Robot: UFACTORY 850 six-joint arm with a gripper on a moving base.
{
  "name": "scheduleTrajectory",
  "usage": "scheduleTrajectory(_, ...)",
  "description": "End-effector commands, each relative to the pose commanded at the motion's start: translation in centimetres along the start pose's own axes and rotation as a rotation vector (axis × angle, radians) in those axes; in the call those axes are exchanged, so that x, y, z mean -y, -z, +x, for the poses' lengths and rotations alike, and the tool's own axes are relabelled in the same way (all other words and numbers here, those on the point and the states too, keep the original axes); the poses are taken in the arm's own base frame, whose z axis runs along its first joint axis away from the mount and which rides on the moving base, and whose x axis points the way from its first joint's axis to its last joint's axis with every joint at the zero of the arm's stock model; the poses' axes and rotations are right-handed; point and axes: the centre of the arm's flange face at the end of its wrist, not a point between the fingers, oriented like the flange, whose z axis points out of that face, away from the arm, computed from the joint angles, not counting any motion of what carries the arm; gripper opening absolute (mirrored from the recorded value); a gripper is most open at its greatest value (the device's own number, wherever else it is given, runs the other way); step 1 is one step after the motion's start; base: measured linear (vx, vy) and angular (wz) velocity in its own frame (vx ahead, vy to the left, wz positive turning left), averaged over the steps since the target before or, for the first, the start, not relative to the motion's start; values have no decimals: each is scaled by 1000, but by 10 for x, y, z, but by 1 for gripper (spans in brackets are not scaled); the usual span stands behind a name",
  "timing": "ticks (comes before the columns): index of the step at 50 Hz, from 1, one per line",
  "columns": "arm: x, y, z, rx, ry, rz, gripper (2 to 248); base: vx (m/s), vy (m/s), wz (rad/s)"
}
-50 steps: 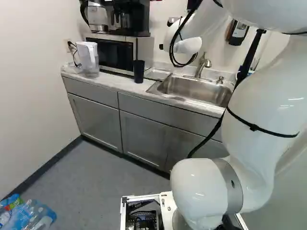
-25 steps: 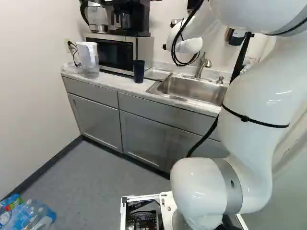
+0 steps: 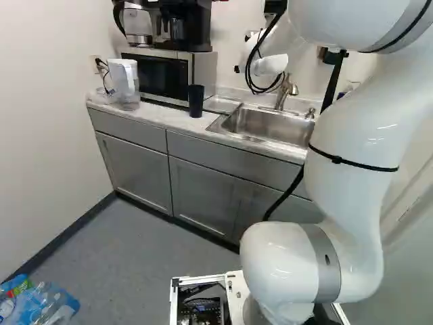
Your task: Rinse the cup and place it in the tray
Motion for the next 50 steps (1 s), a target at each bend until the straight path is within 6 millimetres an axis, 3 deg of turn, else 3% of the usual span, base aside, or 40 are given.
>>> scheduleTrajectory(50, -45, -22, -4, 66, -16, -69, 247, 0, 0, 0)
